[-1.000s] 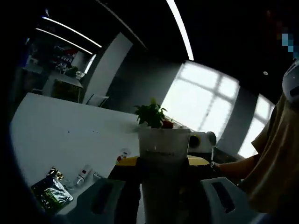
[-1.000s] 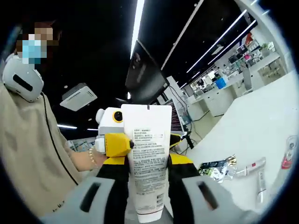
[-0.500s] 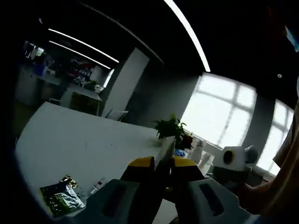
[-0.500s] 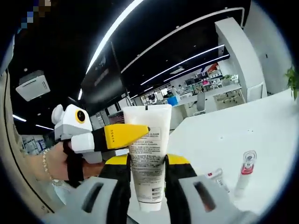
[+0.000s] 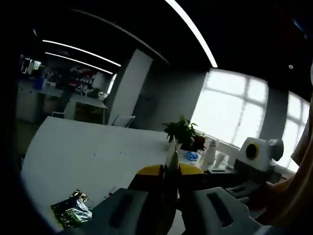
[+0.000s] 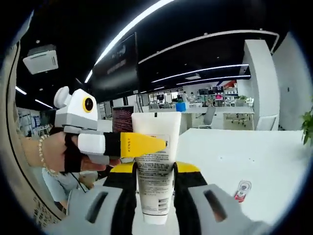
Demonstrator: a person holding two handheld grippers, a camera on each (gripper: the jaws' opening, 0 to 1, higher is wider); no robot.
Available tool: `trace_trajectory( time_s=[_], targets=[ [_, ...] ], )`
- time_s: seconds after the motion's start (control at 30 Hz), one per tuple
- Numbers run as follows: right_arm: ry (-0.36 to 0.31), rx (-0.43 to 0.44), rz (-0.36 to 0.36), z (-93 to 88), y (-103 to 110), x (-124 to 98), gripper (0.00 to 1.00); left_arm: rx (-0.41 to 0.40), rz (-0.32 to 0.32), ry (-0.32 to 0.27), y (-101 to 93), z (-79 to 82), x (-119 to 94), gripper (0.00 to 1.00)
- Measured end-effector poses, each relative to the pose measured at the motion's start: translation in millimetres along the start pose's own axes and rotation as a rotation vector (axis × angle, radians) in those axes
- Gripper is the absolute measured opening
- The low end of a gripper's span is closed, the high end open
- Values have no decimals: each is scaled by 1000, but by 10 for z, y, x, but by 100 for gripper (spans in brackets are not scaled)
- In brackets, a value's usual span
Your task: Arrange the skincare products in the storage area until every visible bottle or jar stands upright without overlapping.
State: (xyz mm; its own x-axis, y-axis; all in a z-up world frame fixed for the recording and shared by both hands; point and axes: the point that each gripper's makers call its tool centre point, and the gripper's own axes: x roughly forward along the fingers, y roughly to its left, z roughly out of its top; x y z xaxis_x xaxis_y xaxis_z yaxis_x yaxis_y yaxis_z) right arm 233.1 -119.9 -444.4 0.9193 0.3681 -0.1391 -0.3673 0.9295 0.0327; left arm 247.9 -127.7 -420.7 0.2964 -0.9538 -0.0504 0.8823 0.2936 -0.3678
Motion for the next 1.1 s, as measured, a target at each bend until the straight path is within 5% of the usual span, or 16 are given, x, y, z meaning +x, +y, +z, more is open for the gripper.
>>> trace_trajectory(
  time_s=[0.13, 0.2, 0.23, 0.4, 0.5, 0.6, 0.67, 0.7, 0.83, 0.93, 1.0, 1.1],
  targets=[
    [-41, -73, 101, 104, 58, -61, 29, -190, -109, -25, -10, 113, -58, 4],
    [-57, -99, 184, 146, 110, -98, 29, -212, -184, -37, -44, 169, -108, 4],
    [-60, -22, 263, 163, 167, -123, 29, -233, -275, -11, -141, 175, -156, 4],
    [-37, 159, 517, 208, 323, -223, 21, -184, -444, 6, -337, 246, -285, 3],
    [-26, 243, 647, 245, 444, -282, 18, -230, -514, -16, -415, 307, -347, 3],
    [-25, 246, 678, 225, 527, -215, 29, -239, -572, -17, -540, 299, -348, 3],
    [-43, 295, 778, 277, 706, -267, 19, -233, -564, -10, -564, 265, -306, 4],
    [-27, 282, 696, 220, 608, -203, 18, -233, -571, -14, -558, 265, -321, 4],
    [-23, 288, 689, 208, 640, -233, 14, -230, -549, -15, -509, 228, -319, 6],
    [-13, 265, 614, 190, 587, -207, 12, -212, -523, -15, -491, 217, -287, 8],
    [-14, 253, 561, 192, 519, -172, 12, -173, -470, -35, -459, 238, -227, 12],
    [40, 185, 402, 126, 314, -70, 12, -36, -300, -25, -317, 213, -106, 19]
  ],
)
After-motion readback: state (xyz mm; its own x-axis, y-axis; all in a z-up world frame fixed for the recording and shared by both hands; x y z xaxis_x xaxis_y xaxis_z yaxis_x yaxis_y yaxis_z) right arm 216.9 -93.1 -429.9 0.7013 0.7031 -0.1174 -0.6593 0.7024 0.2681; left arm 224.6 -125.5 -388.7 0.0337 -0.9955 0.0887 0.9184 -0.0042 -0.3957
